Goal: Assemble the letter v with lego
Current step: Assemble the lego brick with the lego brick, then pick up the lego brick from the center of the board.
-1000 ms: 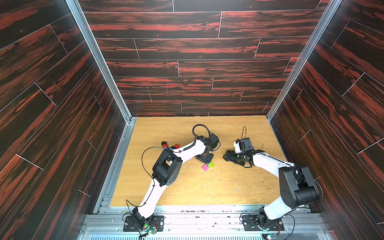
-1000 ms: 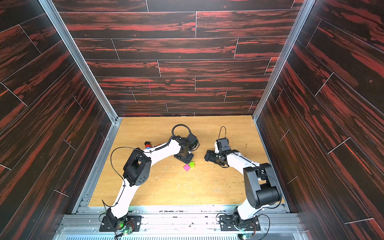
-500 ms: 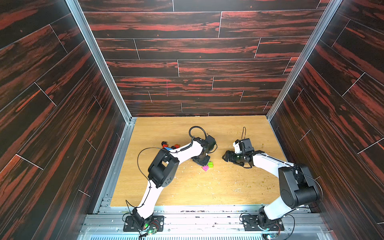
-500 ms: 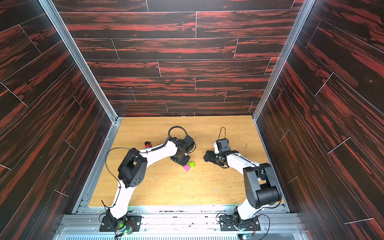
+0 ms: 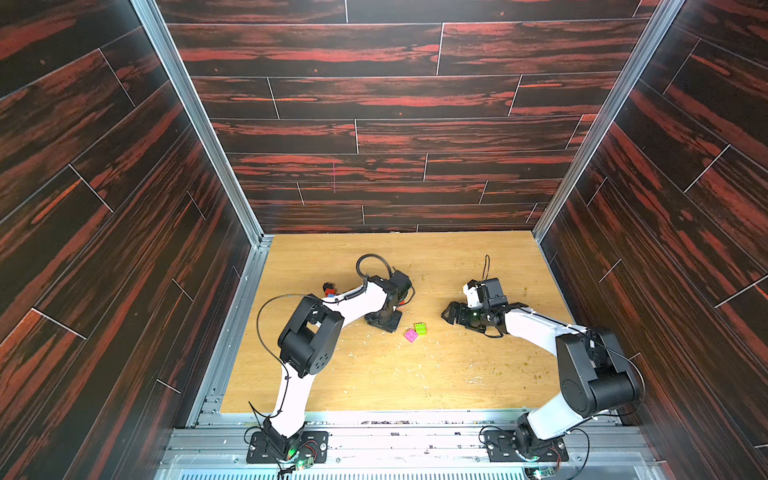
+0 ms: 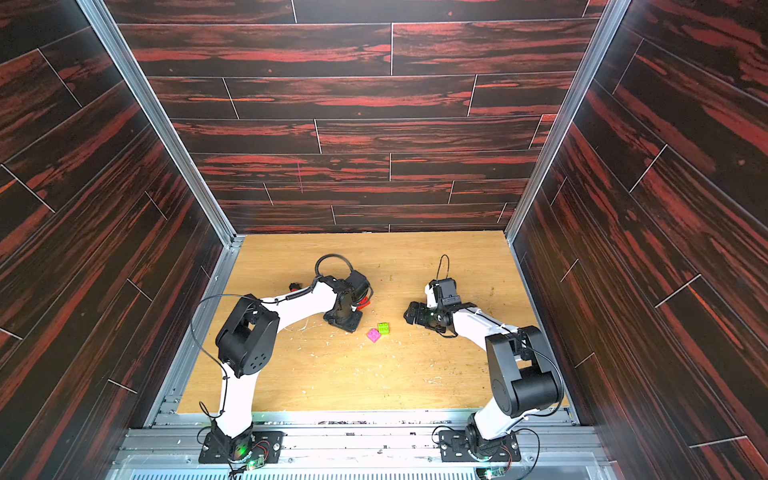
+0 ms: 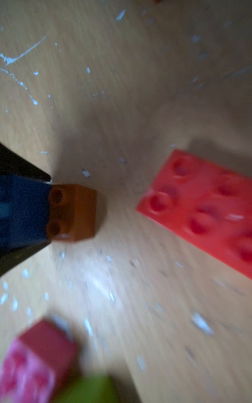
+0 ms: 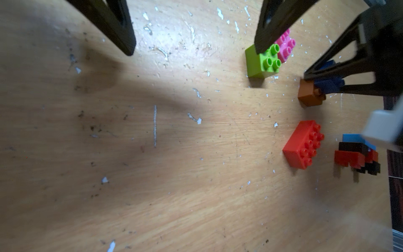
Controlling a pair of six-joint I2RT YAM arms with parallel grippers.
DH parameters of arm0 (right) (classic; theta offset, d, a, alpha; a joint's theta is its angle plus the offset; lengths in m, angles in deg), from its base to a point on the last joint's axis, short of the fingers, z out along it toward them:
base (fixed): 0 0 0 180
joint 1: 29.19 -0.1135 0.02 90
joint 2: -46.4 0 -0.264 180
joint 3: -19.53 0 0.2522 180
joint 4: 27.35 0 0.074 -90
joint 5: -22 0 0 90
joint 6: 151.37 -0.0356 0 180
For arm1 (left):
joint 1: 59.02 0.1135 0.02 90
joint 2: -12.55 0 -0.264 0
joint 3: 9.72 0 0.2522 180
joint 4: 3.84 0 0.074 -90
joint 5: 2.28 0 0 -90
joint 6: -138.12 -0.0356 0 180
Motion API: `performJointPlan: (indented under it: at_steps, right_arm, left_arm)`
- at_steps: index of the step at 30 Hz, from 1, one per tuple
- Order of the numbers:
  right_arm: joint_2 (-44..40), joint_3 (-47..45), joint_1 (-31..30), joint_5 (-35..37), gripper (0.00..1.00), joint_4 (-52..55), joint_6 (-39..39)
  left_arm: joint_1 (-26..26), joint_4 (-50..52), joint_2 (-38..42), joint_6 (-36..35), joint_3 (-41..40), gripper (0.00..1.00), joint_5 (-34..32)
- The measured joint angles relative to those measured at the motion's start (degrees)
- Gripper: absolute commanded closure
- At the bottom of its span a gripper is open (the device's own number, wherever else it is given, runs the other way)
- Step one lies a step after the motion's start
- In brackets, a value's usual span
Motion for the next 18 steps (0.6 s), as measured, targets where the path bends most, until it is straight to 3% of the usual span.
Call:
performJointPlan:
  at_steps: [2, 9, 18]
  right_arm:
    - [0.0, 0.0, 0.0, -0.2, 0.1, -0.2, 0.1]
    - [0.0, 0.0, -0.2, -0.5, 0.09, -0.7, 0.2]
    - [0.0, 0.0, -0.3, -0.9, 0.09, -1.1, 0.2]
  left_arm:
    - [0.2, -0.4, 0.1, 0.3, -0.1, 0.27, -0.8]
    - [0.6, -3.2, 2.3, 0.6, -3.4, 0.2, -1.5]
    - [0.6, -21.0, 13.4, -0.6, -22.3, 0.16, 0.3]
